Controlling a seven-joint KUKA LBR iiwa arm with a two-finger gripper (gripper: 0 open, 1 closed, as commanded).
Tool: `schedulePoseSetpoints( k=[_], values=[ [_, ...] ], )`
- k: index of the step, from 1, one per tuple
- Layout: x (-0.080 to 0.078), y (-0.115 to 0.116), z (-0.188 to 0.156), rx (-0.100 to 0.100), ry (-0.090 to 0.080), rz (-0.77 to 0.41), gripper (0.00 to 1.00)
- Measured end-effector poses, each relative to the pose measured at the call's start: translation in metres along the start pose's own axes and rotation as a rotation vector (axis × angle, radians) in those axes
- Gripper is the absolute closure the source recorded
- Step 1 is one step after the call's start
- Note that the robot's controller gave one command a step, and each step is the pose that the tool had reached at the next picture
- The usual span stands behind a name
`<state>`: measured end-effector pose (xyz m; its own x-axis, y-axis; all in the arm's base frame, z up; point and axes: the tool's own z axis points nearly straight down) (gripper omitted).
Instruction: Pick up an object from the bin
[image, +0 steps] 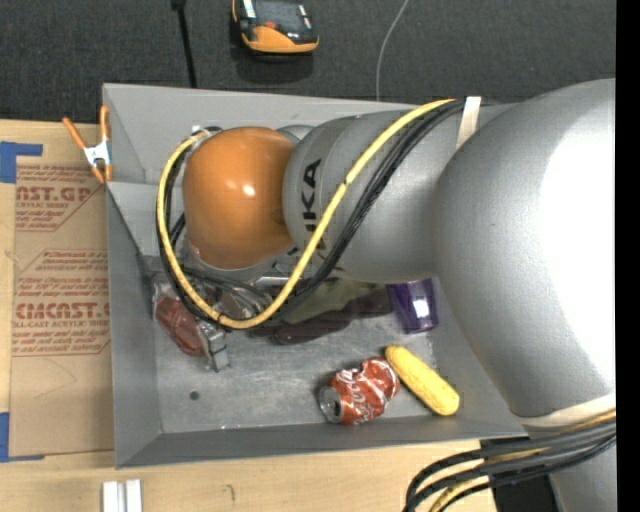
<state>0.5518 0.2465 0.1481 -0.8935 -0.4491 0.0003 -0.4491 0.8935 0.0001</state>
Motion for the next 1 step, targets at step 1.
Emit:
schedulePoseSetpoints(
  k=[1],
  values=[
    [-0.0012, -0.0001, -0.0138, 0.000, -0.005, 0.000, 1.00]
  ],
)
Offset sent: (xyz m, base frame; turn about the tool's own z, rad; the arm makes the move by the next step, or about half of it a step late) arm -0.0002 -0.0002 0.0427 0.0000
